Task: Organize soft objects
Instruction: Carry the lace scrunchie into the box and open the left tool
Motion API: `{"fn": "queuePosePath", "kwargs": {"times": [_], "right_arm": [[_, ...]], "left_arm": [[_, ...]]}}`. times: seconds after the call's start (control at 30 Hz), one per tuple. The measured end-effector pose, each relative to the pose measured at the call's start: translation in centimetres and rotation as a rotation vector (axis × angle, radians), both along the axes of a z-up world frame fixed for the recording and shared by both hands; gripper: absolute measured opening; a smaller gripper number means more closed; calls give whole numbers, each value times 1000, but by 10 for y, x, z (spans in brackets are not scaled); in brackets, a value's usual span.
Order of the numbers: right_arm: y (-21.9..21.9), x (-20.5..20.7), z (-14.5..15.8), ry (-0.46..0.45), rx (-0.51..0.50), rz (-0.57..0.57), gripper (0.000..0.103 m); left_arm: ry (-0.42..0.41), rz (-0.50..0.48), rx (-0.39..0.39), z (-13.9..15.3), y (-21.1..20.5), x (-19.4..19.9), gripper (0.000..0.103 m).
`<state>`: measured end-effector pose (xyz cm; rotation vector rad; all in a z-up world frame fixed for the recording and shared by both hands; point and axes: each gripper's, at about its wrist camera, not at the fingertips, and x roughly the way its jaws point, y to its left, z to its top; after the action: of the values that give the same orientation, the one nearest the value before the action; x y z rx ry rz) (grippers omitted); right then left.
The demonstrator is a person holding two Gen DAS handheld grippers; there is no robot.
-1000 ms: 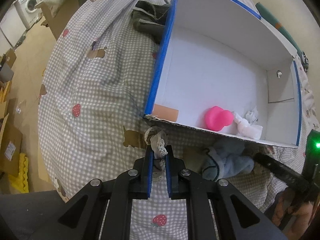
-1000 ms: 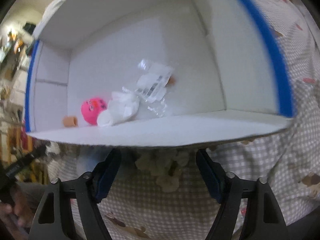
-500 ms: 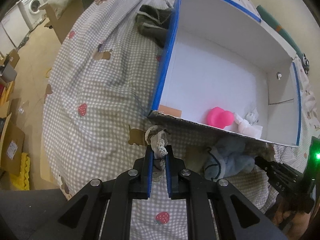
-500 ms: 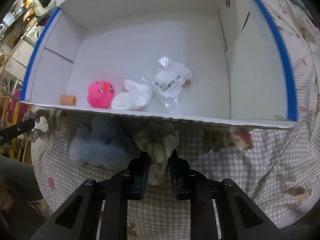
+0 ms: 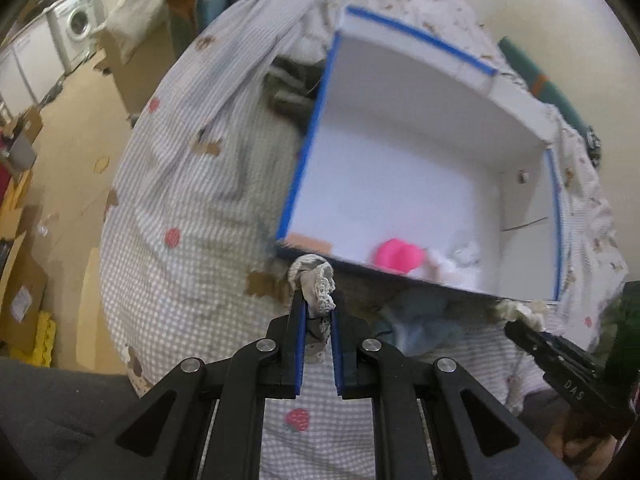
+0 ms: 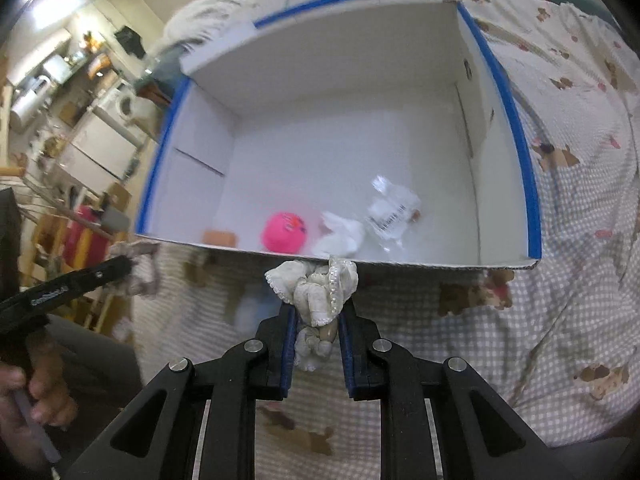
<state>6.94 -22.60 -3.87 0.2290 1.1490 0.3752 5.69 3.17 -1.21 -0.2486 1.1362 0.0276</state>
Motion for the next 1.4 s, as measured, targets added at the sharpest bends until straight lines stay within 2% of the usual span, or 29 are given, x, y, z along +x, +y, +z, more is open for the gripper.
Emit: {"fn": "queuePosePath", "kwargs": {"times": [0.43, 0.57, 0.73, 0.87, 1.07, 1.17, 1.4], "right_arm": [[-2, 0, 61, -166, 125, -2, 21], [-7, 13, 67, -201, 153, -19, 21], [0, 38, 61, -199, 143, -28, 21], [4, 55, 48, -187, 124, -44, 21], [0, 70, 7, -108, 91, -103, 21], [-5, 75, -9, -43, 130, -122, 21], [0, 78, -16, -27, 124, -104, 21]], "left_arm": [[-145, -64, 3, 59, -20, 27, 10], [-164, -73, -6, 67, -23, 43, 10], [-144, -89, 8, 59, -30, 66, 10], [-161, -114, 14, 50, -39, 76, 10], [-153, -123, 66, 26, -51, 92, 10], [-154, -135, 106, 12, -55, 97, 10], [-104, -147, 85, -15, -60, 108, 10]]}}
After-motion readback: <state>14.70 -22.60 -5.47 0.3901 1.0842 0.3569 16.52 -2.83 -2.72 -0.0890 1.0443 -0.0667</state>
